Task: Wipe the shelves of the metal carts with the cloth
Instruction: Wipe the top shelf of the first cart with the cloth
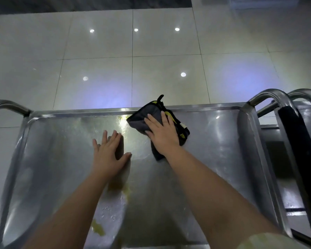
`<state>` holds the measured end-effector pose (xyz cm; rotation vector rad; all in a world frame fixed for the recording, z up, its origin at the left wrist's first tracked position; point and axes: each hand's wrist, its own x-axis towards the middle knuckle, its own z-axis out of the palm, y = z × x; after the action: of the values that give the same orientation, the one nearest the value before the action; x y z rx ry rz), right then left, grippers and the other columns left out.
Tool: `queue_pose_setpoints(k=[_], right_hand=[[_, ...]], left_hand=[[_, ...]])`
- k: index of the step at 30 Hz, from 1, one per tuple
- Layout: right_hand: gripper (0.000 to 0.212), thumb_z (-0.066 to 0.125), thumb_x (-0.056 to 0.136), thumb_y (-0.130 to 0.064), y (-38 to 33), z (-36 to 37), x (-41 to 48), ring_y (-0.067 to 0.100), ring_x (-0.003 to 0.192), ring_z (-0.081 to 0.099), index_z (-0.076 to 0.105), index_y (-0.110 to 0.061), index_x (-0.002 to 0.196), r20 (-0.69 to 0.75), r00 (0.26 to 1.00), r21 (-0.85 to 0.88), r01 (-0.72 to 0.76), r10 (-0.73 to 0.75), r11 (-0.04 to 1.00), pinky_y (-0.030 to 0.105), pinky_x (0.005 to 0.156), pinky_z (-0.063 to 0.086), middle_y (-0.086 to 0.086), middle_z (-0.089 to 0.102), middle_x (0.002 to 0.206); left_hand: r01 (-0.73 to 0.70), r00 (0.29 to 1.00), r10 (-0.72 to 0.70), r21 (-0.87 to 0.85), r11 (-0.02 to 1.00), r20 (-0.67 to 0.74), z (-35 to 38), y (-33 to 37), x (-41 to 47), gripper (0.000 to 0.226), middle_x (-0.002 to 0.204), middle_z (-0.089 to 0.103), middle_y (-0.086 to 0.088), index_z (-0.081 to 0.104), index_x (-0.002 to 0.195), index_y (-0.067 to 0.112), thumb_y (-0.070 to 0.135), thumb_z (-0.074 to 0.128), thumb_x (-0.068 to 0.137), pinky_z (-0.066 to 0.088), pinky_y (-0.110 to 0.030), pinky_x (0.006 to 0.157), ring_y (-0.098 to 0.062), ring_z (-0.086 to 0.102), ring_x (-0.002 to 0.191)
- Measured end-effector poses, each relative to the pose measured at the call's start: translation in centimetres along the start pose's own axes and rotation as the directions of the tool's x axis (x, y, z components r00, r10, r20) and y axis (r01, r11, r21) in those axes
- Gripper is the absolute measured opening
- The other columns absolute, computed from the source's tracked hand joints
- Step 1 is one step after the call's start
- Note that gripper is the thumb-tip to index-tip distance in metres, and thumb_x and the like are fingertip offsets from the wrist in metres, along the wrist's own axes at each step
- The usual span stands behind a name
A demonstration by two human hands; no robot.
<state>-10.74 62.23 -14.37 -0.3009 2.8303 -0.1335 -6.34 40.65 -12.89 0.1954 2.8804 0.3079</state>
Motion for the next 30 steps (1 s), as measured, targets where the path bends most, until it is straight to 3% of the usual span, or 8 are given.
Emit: queue_pose_setpoints(k=[5, 8, 11, 14, 16, 21, 30], right_hand=[[0.054, 0.02, 0.1, -0.052, 1.3, 0.6, -3.1, 0.027, 0.149, 0.006, 0.031, -0.033, 0.149, 0.006, 0.96, 0.06, 0.28, -0.281, 0.958, 0.043, 0.12, -0.001, -0.014, 0.026, 0.156], [0.055, 0.019, 0.099, -0.052, 1.9, 1.7, -6.8, 0.026, 0.149, 0.004, 0.03, -0.033, 0.15, 0.024, 0.924, 0.037, 0.382, -0.383, 0.924, 0.041, 0.12, -0.003, -0.014, 0.025, 0.156], [0.055, 0.018, 0.099, -0.053, 2.2, 2.8, -11.1, 0.025, 0.149, 0.0, 0.028, -0.034, 0.15, 0.029, 0.897, 0.046, 0.44, -0.441, 0.897, 0.042, 0.12, -0.004, -0.015, 0.025, 0.156], [0.052, 0.023, 0.1, -0.05, 1.7, 4.2, -15.6, 0.029, 0.146, 0.014, 0.037, -0.032, 0.146, 0.027, 0.856, 0.028, 0.516, -0.516, 0.856, 0.045, 0.118, 0.006, -0.012, 0.037, 0.151], [0.05, 0.027, 0.1, -0.049, 1.5, 5.6, -18.6, 0.031, 0.145, 0.02, 0.04, -0.031, 0.145, 0.022, 0.821, -0.002, 0.57, -0.57, 0.822, 0.047, 0.117, 0.009, -0.012, 0.04, 0.15], [0.051, 0.033, 0.101, -0.049, 1.6, 7.8, -24.4, 0.031, 0.147, 0.012, 0.034, -0.03, 0.148, 0.043, 0.744, -0.032, 0.668, -0.667, 0.744, 0.045, 0.119, 0.005, -0.013, 0.034, 0.153], [0.05, 0.043, 0.1, -0.044, 2.7, 8.3, -25.9, 0.029, 0.148, 0.011, 0.038, -0.029, 0.147, 0.032, 0.689, -0.011, 0.725, -0.724, 0.689, 0.046, 0.12, 0.006, -0.011, 0.035, 0.153]], left_hand=[[-0.025, 0.999, 0.026, -0.017, 1.0, 0.023, -0.1, 0.2, -1.0, 0.07, 0.16, 0.016, 0.003, 0.024, 0.151, 0.023, 0.049, 0.051, 0.092, -0.013, -0.052, 0.114, -0.022, -0.005, 0.148], [-0.059, 0.998, 0.06, -0.024, 0.998, 0.029, -0.2, 0.9, -2.0, 0.064, 0.159, 0.018, 0.002, 0.025, 0.151, 0.023, 0.043, 0.049, 0.094, -0.01, -0.053, 0.115, -0.022, -0.004, 0.148], [-0.118, 0.991, 0.123, -0.095, 0.988, 0.046, 0.2, 1.9, -3.5, 0.062, 0.159, 0.019, 0.002, 0.027, 0.15, 0.023, 0.047, 0.043, 0.096, -0.01, -0.051, 0.116, -0.021, -0.004, 0.148], [-0.135, 0.988, 0.143, -0.123, 0.983, 0.06, 0.8, 2.8, -4.6, 0.061, 0.159, 0.02, 0.001, 0.028, 0.15, 0.022, 0.052, 0.032, 0.097, -0.01, -0.051, 0.115, -0.021, -0.004, 0.148], [-0.146, 0.984, 0.153, -0.074, 0.986, 0.092, 1.5, 3.5, -5.4, 0.059, 0.16, 0.017, 0.001, 0.025, 0.151, 0.022, 0.047, 0.036, 0.099, -0.008, -0.052, 0.116, -0.023, -0.004, 0.148], [-0.235, 0.962, 0.222, 0.065, 0.97, 0.16, 2.8, 5.5, -6.8, 0.061, 0.161, 0.014, 0.002, 0.02, 0.152, 0.022, 0.043, 0.04, 0.098, -0.001, -0.057, 0.117, -0.026, -0.004, 0.148], [-0.277, 0.948, 0.265, 0.051, 0.959, 0.176, 4.4, 9.3, -7.5, 0.065, 0.161, 0.012, -0.001, 0.016, 0.153, 0.019, 0.049, 0.036, 0.098, 0.002, -0.046, 0.119, -0.024, 0.0, 0.148]])
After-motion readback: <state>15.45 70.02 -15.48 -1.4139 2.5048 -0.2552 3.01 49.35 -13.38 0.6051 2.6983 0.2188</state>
